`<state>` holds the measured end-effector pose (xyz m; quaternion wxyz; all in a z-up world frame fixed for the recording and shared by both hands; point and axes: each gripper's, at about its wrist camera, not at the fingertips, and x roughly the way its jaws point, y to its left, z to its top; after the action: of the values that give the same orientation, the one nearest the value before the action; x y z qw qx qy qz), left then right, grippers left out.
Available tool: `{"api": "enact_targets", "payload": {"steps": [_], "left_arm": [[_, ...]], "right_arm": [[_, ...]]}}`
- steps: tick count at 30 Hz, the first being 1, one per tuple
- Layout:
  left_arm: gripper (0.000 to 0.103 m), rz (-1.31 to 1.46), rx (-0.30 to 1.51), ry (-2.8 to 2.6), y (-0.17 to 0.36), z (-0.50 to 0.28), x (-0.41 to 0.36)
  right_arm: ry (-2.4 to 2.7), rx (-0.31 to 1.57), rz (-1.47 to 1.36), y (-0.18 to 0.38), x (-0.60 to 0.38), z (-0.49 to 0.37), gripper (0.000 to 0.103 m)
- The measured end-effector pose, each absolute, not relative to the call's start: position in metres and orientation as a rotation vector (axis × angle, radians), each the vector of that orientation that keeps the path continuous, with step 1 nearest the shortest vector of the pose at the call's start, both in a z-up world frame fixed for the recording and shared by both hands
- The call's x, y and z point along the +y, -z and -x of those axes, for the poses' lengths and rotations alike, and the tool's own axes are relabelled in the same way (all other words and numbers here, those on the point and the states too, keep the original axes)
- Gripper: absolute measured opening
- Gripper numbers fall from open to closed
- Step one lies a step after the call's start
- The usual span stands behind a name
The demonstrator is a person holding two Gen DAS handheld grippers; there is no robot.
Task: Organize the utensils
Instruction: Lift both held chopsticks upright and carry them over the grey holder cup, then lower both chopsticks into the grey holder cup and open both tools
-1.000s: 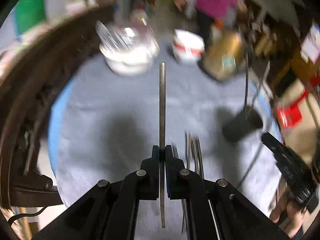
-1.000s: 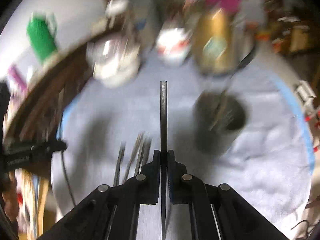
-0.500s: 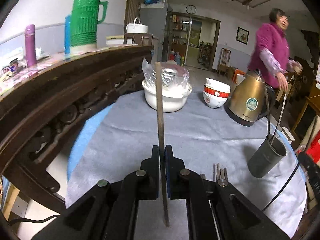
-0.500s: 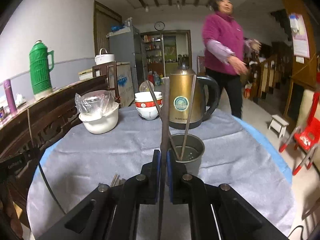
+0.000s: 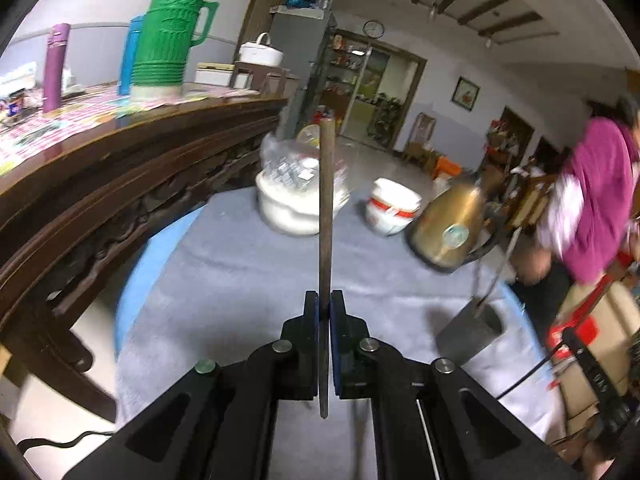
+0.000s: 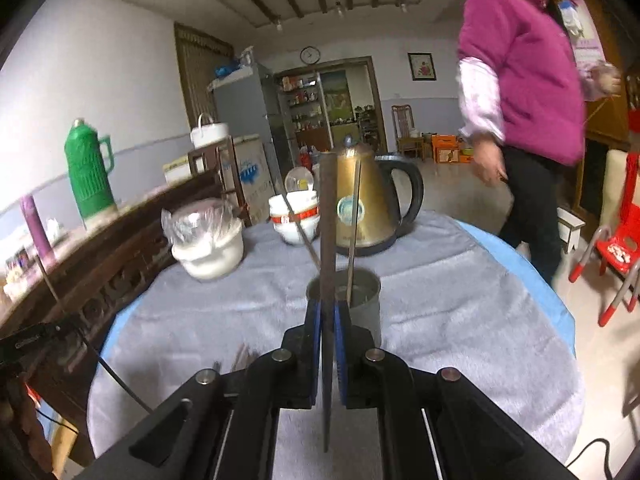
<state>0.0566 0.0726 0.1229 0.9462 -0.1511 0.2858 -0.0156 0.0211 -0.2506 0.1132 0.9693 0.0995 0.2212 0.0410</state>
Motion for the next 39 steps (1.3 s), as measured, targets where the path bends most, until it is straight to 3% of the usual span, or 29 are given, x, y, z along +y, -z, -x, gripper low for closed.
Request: {"api": "enact_targets", "payload": {"steps": [8,14,25,37,39], "left_arm": [[0.005,0.364,0.536,0.206,-0.177,-0.095,0.024],[0.005,0.364,0.556,0.297,-0.197,-0.139,-0.031],[0.005,0.275,0.690,0.316,-0.151,-0.198,-0.104],[0.005,0.209,0.806,0.323,-0.111,-0.211,-0.118],[0.012,0.201,0.820,0.319,-0.112,-0.210,-0.117]], "right_arm": [[-0.064,0.306,-0.234,-0.180,-0.278,-0.031,0.007],[-0.050,0.308,-0.288,-0.195,-0.299,-0.079,0.008],[-0.050,0.463,-0.269,-0.148,-0.305,-0.152,0.008],[-0.107,0.655,-0.248,-0.091,-0.302,-0.179,0.009],[-0.103,0.682,-0.233,-0.090,-0.301,-0.181,0.011]]}}
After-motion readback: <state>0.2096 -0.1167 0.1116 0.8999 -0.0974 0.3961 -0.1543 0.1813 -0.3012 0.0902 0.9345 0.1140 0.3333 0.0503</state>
